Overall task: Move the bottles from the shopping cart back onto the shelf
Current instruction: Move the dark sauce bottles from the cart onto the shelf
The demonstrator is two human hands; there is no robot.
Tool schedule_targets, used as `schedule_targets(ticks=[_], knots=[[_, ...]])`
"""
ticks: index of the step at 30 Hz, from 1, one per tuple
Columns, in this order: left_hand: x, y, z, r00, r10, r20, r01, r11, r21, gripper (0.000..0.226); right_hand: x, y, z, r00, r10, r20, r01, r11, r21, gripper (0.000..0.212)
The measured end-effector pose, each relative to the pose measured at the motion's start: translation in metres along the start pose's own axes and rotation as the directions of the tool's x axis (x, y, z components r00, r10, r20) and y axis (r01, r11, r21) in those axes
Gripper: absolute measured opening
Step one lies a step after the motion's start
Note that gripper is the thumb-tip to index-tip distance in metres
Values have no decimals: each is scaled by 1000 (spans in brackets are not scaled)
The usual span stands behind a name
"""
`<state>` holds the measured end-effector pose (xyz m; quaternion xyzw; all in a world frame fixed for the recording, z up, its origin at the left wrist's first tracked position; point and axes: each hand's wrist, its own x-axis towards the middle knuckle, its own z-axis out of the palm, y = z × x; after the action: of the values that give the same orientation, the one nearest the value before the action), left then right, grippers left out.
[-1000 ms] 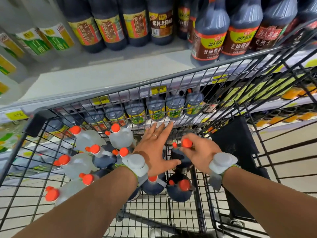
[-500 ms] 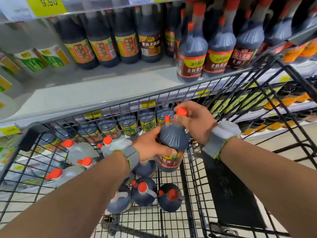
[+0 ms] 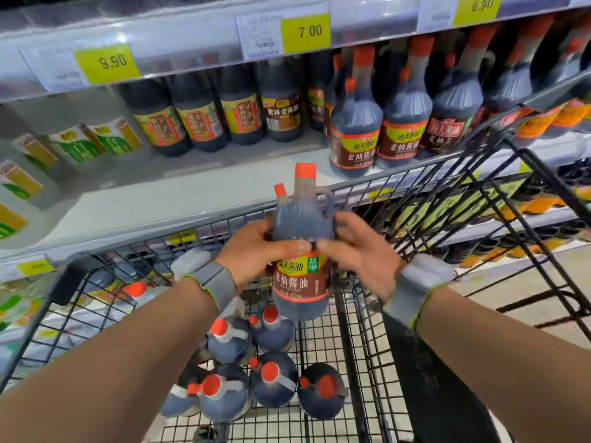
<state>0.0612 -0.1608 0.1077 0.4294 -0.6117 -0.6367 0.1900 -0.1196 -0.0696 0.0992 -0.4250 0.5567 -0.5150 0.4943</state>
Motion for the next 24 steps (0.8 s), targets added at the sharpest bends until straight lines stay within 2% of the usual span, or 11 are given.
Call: schedule_targets(ticks=[2, 5, 9, 12, 14, 17, 19, 24], knots=[[1, 11, -3, 997, 10, -78, -15, 998, -62, 63, -8, 10, 7, 998, -14, 64, 15, 1000, -15, 64], [1, 29, -4, 986, 54, -156, -66, 995, -72, 64, -1, 9, 17, 999, -26, 43, 28, 999, -35, 80], [1, 48, -9, 971, 87, -224, -107, 991, -77, 70, 11, -10, 16, 993, -120, 19, 121, 968, -221, 59], [2, 61, -13, 965, 53, -259, -89, 988, -129, 52, 19, -19, 18, 979, -204, -10, 186, 913, -364, 49], [4, 68, -16, 957, 39, -288, -85, 985, -149, 42, 23, -24, 18, 967, -254, 1, 219, 834, -506, 47], [10, 81, -19, 947, 25, -321, -87, 980, -181, 38, 29, -30, 11, 951, -303, 58, 259, 685, -681, 64], [17, 88, -22, 934, 36, -355, -103, 980, -172, 38, 37, -29, 4, 932, -351, 86, 275, 535, -798, 74], [33, 101, -36, 894, 47, -445, -140, 974, -179, 42, 52, -18, -8, 956, -267, 118, 182, 227, -957, 97]])
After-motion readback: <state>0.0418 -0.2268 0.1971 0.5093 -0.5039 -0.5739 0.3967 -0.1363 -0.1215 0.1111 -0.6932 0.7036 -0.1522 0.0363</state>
